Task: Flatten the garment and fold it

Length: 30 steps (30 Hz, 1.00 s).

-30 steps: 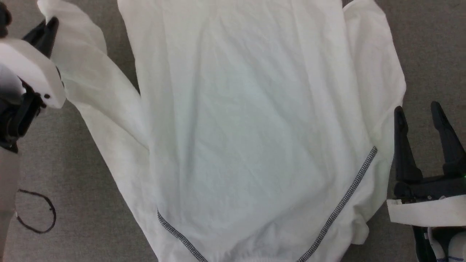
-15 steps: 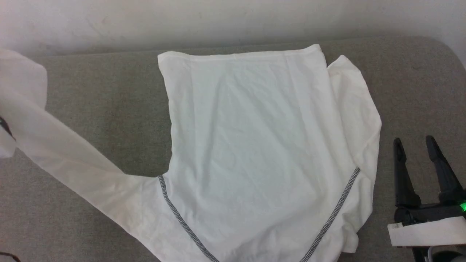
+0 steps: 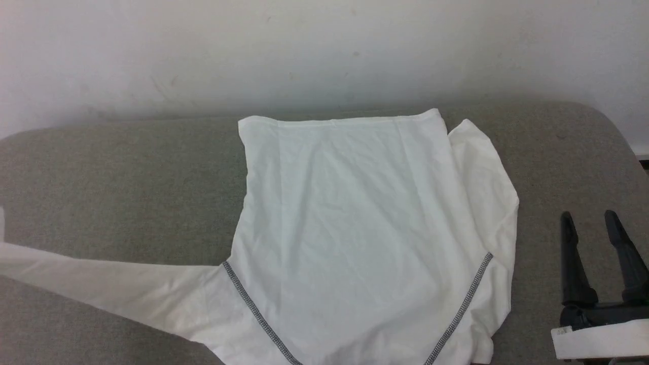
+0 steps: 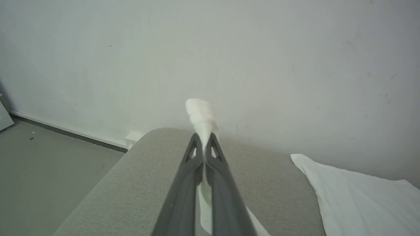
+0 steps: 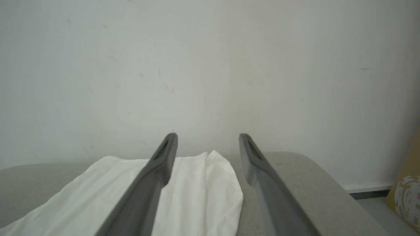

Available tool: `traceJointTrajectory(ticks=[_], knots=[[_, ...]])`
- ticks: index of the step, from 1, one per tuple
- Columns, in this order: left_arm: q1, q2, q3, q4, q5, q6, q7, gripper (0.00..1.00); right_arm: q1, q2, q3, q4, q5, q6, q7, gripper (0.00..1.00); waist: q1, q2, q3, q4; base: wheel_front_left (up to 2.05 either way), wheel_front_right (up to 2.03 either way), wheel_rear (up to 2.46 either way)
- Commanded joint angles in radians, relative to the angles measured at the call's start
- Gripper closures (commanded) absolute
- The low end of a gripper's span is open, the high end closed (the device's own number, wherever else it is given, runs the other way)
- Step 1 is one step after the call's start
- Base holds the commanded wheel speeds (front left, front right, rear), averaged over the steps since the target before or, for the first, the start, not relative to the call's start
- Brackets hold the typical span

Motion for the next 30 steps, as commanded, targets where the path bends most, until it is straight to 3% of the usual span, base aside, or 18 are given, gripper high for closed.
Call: traceJointTrajectory(ticks=[1, 10, 19, 23, 30], knots=[[0.006, -0.007, 0.004, -0.009, 0.000, 0.009, -0.006, 1.00, 0.009, 0.003, -0.001, -0.001, 0.006, -0.001, -0.001, 0.00, 0.0002, 0.0000, -0.006, 0.004, 0.00, 0.00, 0.00], [0.004, -0.048, -0.096, -0.216, 0.071, 0.056, -0.015, 1.00, 0.006, 0.003, 0.001, -0.014, 0.006, -0.001, 0.005, 0.00, 0.0002, 0.0000, -0.014, -0.003, 0.00, 0.00, 0.00], [-0.166, -0.072, -0.386, -0.380, 0.189, 0.072, 0.056, 1.00, 0.004, 0.003, -0.023, -0.027, 0.009, -0.001, 0.005, 0.00, 0.0002, 0.0000, 0.004, -0.020, 0.00, 0.00, 0.00], [-0.276, -0.131, -0.571, -0.361, 0.243, 0.046, 0.082, 1.00, -0.007, 0.003, -0.035, -0.034, 0.008, -0.001, 0.003, 0.00, 0.0002, 0.0000, 0.023, -0.027, 0.00, 0.00, 0.00], [-0.436, -0.318, -0.878, -0.177, 0.338, -0.010, 0.071, 1.00, -0.028, 0.003, -0.048, -0.047, 0.002, -0.001, 0.003, 0.00, 0.0002, 0.0000, 0.060, -0.042, 0.00, 0.00, 0.00]])
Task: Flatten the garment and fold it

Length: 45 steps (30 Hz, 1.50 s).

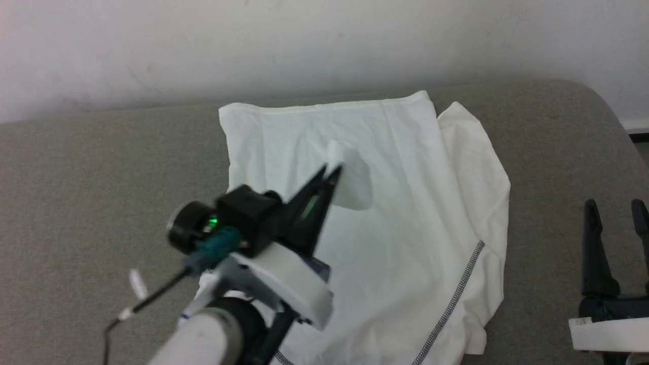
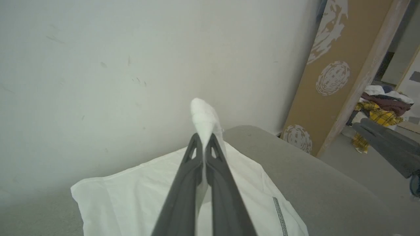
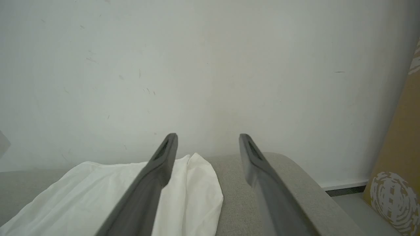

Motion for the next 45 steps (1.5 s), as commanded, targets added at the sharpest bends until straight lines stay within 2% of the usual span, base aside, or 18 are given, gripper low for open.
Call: traceJointTrajectory(ticks=[1, 5, 7, 11, 20, 23, 26, 28, 29, 34, 39, 41, 42, 45], knots=[[-0.031, -0.046, -0.059, 0.059, 0.027, -0.017, -0.020, 1.00, -0.017, 0.003, -0.003, -0.006, -0.001, -0.001, -0.004, 0.00, -0.0001, -0.0001, 0.017, -0.011, 0.00, 0.00, 0.00], [-0.068, -0.120, -0.185, 0.230, 0.121, -0.034, -0.080, 1.00, -0.026, 0.003, 0.002, -0.006, -0.003, -0.001, -0.004, 0.00, -0.0001, -0.0001, 0.036, -0.029, 0.00, 0.00, 0.00], [-0.067, -0.168, -0.237, 0.316, 0.133, -0.041, -0.110, 1.00, -0.029, 0.003, 0.004, -0.006, -0.002, -0.001, -0.004, 0.00, -0.0001, -0.0001, 0.046, -0.038, 0.00, 0.00, 0.00], [-0.076, -0.230, -0.332, 0.472, 0.156, -0.076, -0.151, 1.00, -0.035, 0.003, 0.012, -0.002, -0.002, -0.001, -0.005, 0.00, -0.0001, -0.0001, 0.066, -0.053, 0.00, 0.00, 0.00], [-0.117, -0.281, -0.525, 0.806, 0.212, -0.162, -0.161, 1.00, -0.052, 0.003, 0.034, 0.007, -0.003, -0.001, -0.010, 0.00, -0.0001, -0.0001, 0.092, -0.083, 0.00, 0.00, 0.00], [-0.121, -0.288, -0.554, 0.902, 0.189, -0.188, -0.131, 1.00, -0.059, 0.003, 0.043, 0.013, -0.002, -0.001, -0.011, 0.00, -0.0001, -0.0001, 0.098, -0.092, 0.00, 0.00, 0.00], [-0.131, -0.291, -0.560, 0.958, 0.164, -0.191, -0.134, 1.00, -0.060, 0.003, 0.043, 0.021, 0.000, -0.001, -0.014, 0.00, -0.0001, -0.0001, 0.100, -0.097, 0.00, 0.00, 0.00], [-0.135, -0.293, -0.552, 0.978, 0.144, -0.179, -0.160, 0.53, -0.060, 0.003, 0.040, 0.026, 0.000, -0.001, -0.015, 0.00, -0.0001, -0.0001, 0.098, -0.097, 0.00, 0.00, 0.00], [-0.138, -0.293, -0.549, 0.979, 0.131, -0.173, -0.176, 0.00, -0.059, 0.003, 0.036, 0.028, 0.001, -0.001, -0.016, 0.00, -0.0001, -0.0001, 0.095, -0.096, 0.00, 0.00, 0.00], [-0.147, -0.294, -0.530, 0.930, -0.003, -0.160, -0.203, 0.00, -0.052, 0.003, 0.022, 0.033, 0.003, -0.001, -0.014, 0.00, -0.0001, -0.0001, 0.071, -0.077, 0.00, 0.00, 0.00], [-0.147, -0.293, -0.458, 0.791, -0.149, -0.146, -0.183, 0.00, -0.041, 0.003, 0.008, 0.025, 0.000, -0.001, -0.005, 0.00, -0.0001, -0.0001, 0.039, -0.044, 0.00, 0.00, 0.00], [-0.140, -0.276, -0.398, 0.708, -0.188, -0.122, -0.191, 0.00, -0.035, 0.003, 0.005, 0.021, 0.002, -0.001, -0.001, 0.00, -0.0001, -0.0001, 0.028, -0.033, 0.00, 0.00, 0.00], [-0.140, -0.276, -0.398, 0.708, -0.188, -0.122, -0.191, 0.00, -0.035, 0.003, 0.005, 0.021, 0.002, -0.001, -0.001, 0.00, -0.0001, -0.0001, 0.028, -0.033, 0.00, 0.00, 0.00], [-0.123, -0.214, -0.283, 0.557, -0.204, -0.054, -0.258, 0.00, -0.026, 0.003, 0.003, 0.018, 0.006, -0.001, 0.003, 0.00, -0.0001, -0.0001, 0.013, -0.020, 0.00, 0.00, 0.00]])
